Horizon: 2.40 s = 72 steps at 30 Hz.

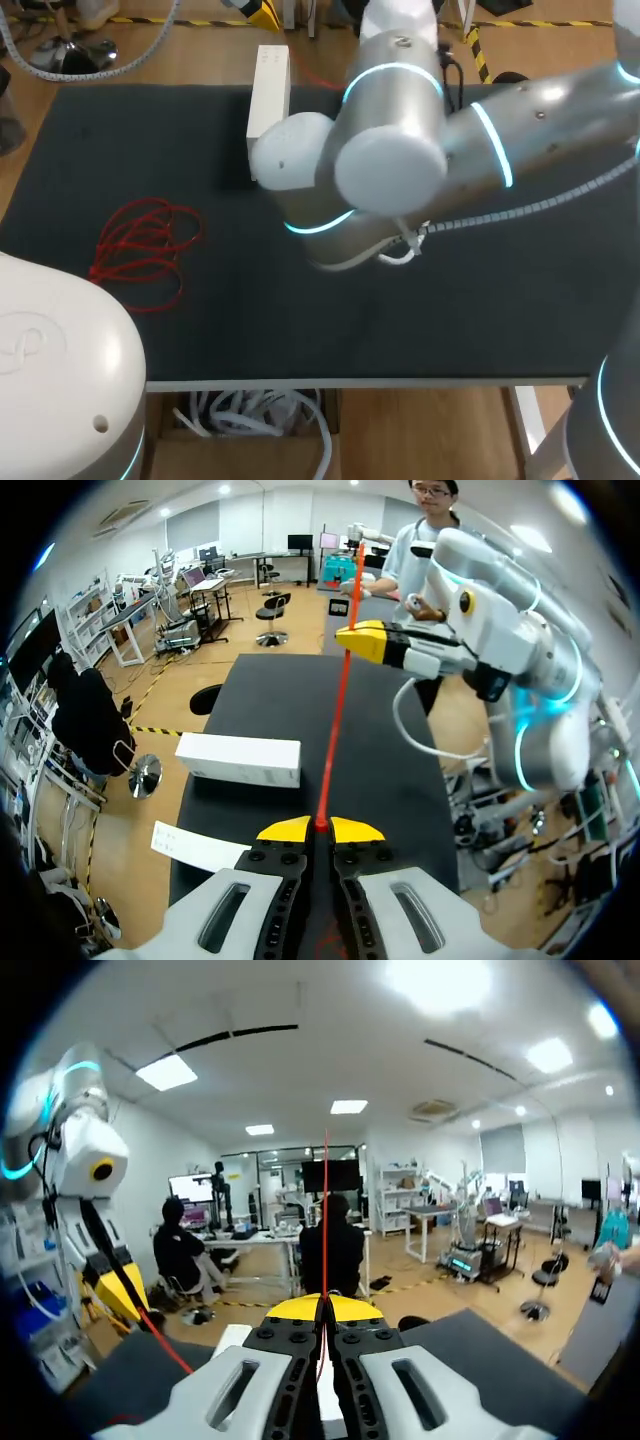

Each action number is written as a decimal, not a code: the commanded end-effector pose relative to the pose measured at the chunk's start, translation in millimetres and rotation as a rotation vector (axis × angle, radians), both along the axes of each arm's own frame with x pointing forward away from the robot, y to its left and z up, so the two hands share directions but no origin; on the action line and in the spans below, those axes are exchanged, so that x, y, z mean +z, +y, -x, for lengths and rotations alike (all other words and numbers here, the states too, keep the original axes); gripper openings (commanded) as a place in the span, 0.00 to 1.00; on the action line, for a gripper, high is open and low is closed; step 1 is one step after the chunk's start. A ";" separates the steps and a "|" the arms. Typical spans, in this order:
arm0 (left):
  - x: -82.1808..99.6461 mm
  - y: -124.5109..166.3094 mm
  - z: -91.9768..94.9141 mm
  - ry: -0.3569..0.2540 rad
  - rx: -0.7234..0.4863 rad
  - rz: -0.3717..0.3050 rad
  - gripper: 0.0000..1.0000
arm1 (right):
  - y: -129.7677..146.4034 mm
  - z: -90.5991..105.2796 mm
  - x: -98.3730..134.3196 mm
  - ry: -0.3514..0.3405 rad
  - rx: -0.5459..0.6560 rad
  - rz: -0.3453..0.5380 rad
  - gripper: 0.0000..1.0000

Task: Grab the tape and strap the tape.

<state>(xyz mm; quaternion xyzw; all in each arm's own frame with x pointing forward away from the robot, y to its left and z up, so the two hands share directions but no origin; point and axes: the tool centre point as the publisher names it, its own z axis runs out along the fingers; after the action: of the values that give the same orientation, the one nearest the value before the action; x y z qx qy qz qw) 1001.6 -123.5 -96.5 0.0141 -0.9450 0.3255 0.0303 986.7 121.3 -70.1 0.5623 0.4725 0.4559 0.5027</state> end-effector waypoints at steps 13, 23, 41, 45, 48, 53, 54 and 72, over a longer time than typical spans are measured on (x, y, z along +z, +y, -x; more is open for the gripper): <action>0.6 -0.3 0.0 0.001 0.000 -0.004 0.00 | 20.9 -1.7 -11.6 0.004 -0.075 0.461 0.00; 0.6 -0.3 0.0 0.001 0.000 -0.004 0.00 | 21.9 -4.7 -8.9 0.047 -0.034 0.435 0.00; 0.6 -0.3 0.0 0.001 0.000 -0.004 0.00 | 21.9 -4.7 -8.9 0.047 -0.034 0.435 0.00; 0.6 -0.3 0.0 0.001 0.000 -0.004 0.00 | 30.6 0.0 -5.9 0.057 -0.045 0.540 0.00; 0.6 -0.3 0.0 0.001 0.000 -0.004 0.00 | 35.8 1.0 -5.9 0.052 -0.095 0.679 0.00; 0.6 -0.3 0.0 0.001 0.000 -0.004 0.00 | 37.0 0.6 -8.9 0.108 -0.154 0.793 0.00; 0.6 -0.3 0.0 0.001 0.000 -0.004 0.00 | 36.9 -0.2 -9.2 0.121 -0.154 0.810 0.00; 0.6 -0.3 0.0 0.001 0.000 -0.004 0.00 | 42.2 -7.7 12.0 0.076 -0.050 1.204 0.00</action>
<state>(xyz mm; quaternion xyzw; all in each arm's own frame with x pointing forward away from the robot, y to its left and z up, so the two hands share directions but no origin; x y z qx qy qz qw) 1001.6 -123.5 -96.4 0.0140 -0.9450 0.3255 0.0304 996.3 171.6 -61.9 0.2306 0.6462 0.0760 0.7235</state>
